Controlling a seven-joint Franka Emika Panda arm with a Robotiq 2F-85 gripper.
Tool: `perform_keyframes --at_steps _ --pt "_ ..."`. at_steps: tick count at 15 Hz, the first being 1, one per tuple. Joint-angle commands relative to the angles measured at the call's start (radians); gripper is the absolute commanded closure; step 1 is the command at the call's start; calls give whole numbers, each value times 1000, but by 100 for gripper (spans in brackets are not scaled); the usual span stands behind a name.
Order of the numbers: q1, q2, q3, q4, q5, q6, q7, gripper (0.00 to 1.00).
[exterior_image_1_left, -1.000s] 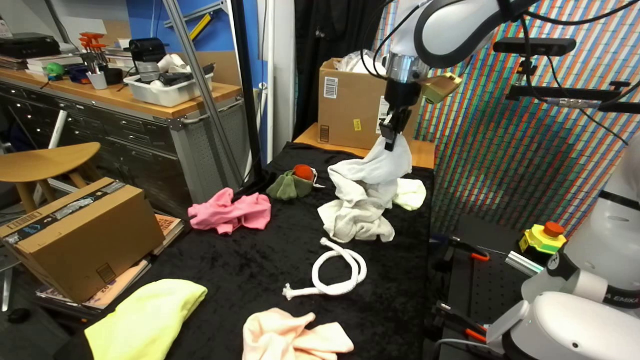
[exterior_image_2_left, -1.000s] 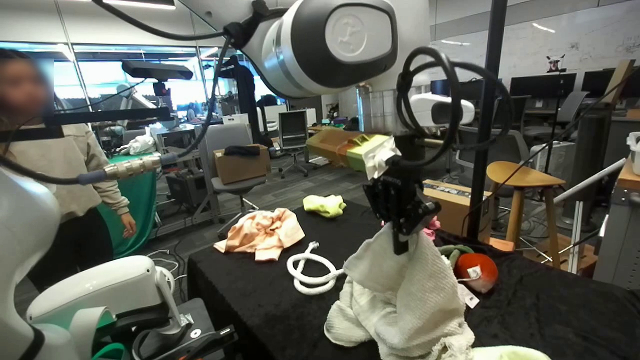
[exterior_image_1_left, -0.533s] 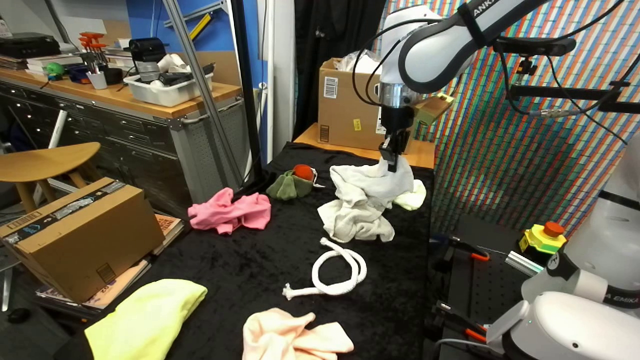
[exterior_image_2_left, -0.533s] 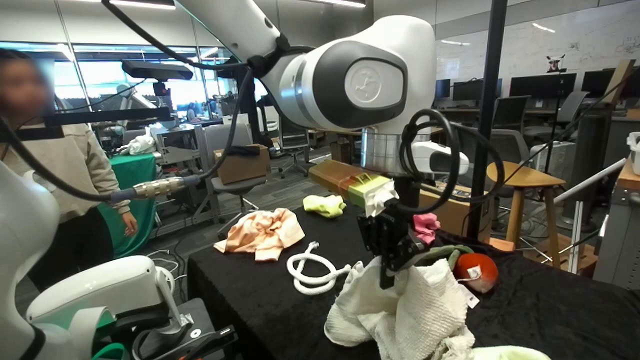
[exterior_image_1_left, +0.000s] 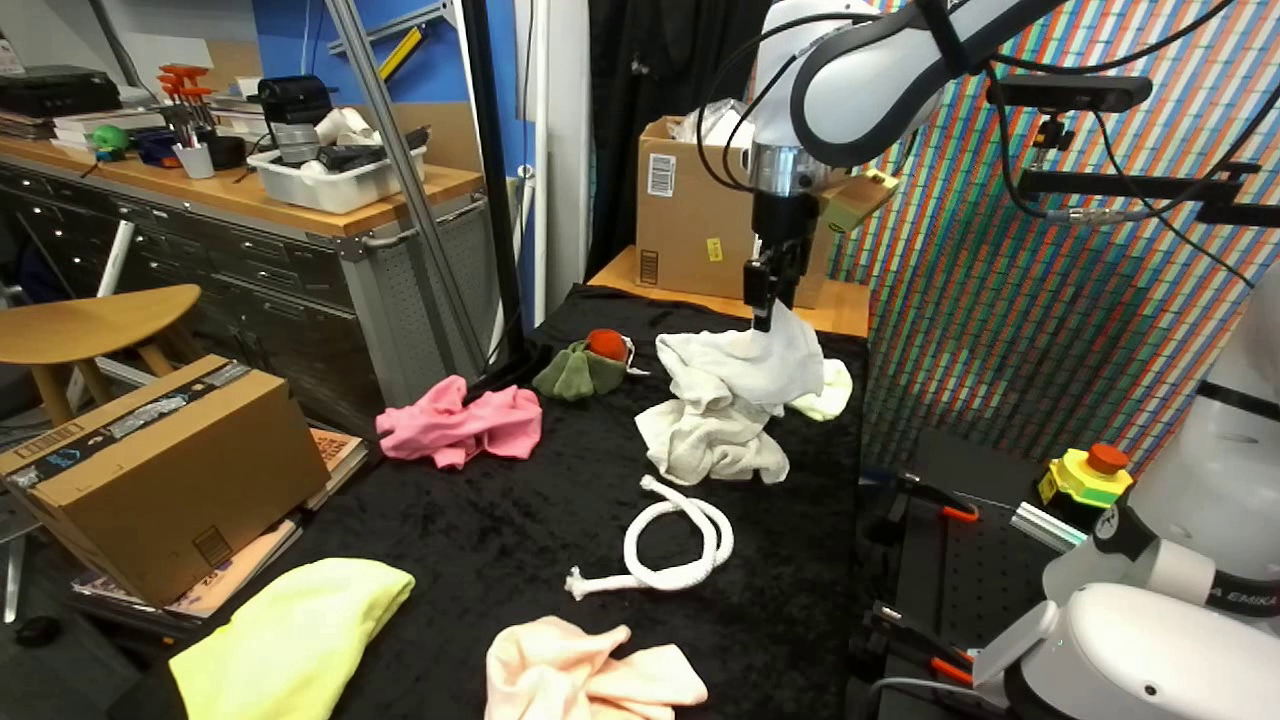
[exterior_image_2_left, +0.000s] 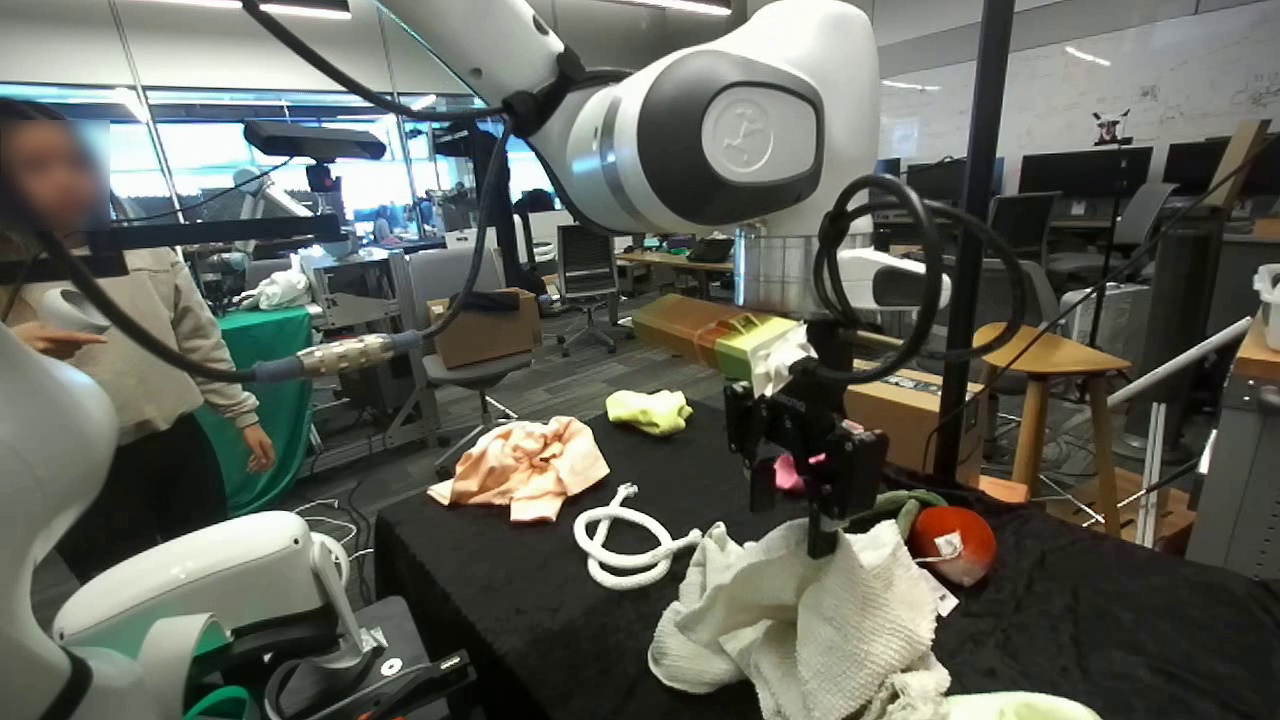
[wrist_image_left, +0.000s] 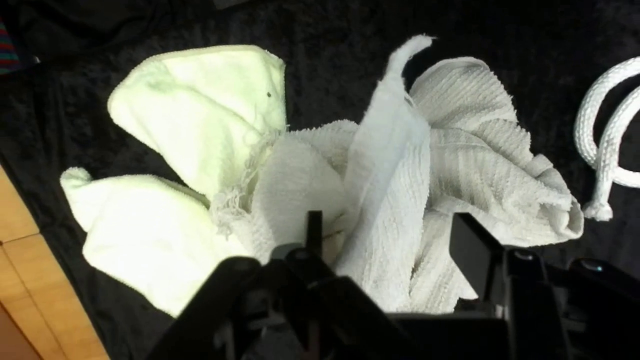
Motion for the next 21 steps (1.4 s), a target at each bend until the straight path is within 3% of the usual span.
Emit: perform_keyframes --at_steps 1,6,12,21 --pt "19 -59 3 31 -20 -18 -6 1" --pt "89 6 42 141 17 12 -70 0" --pt "173 201 111 302 43 74 -92 0" --pt "201 547 169 601 85 181 -118 0"
